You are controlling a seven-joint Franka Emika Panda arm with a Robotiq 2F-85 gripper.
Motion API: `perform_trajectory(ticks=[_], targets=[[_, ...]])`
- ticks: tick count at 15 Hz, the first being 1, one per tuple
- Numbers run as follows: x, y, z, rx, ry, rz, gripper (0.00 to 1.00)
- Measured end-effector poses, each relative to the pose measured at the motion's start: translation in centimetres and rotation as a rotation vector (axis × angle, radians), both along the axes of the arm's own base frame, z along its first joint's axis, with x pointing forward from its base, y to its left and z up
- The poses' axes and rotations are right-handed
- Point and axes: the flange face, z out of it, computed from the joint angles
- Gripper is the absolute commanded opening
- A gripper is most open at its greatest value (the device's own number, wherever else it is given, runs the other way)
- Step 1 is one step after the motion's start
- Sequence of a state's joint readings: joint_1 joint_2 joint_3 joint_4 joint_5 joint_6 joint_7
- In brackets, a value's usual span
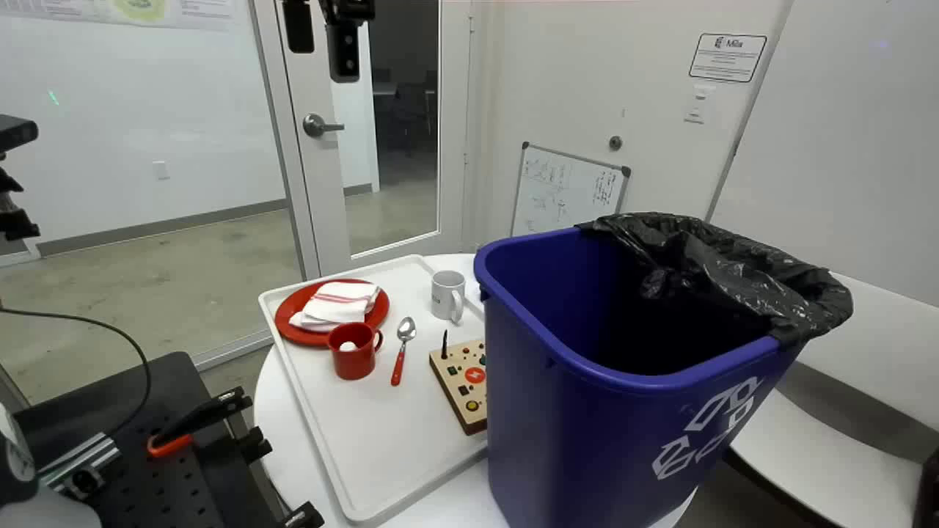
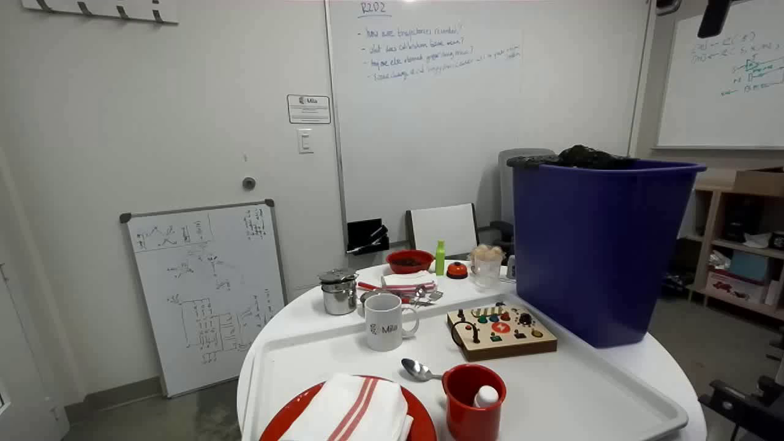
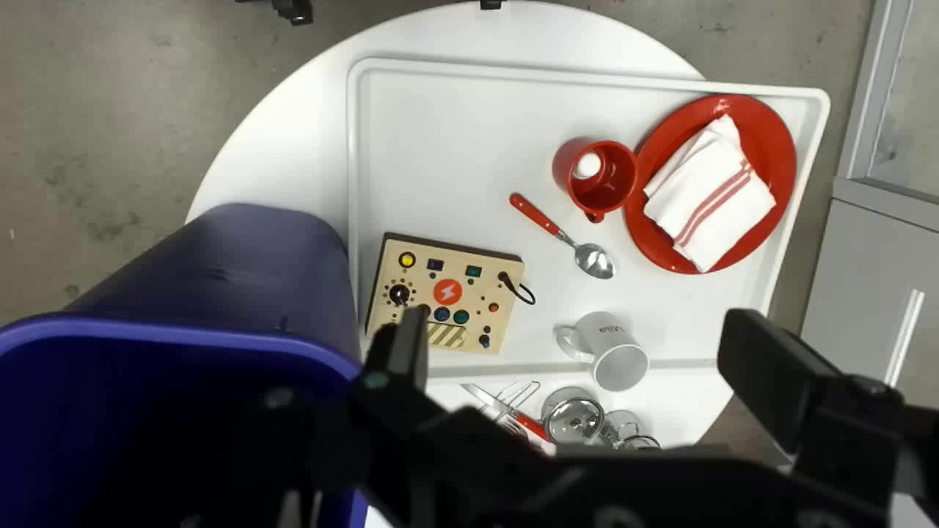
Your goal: Throw the tea towel in the trash bin
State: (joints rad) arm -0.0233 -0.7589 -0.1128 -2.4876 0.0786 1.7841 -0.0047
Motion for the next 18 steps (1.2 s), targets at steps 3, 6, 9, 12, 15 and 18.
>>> perform_trajectory(ticks=[3,6,9,12,15,18], targets=[[0.0,0.1,0.0,-0.002,0.000,0.002,1.00],[0.6,1.8,-0.3,-0.034,-0.017,0.083,1.00],[1.2,4.1,-2.0,-0.066,0.031,0.167,1.00],[1.6,4.2,-2.7,-0.067,0.051,0.183,1.00],[1.9,4.3,-2.6,-0.076,0.034,0.187,1.00],[3.5,6.4,-3.8,-0.128,0.009,0.291,1.00]])
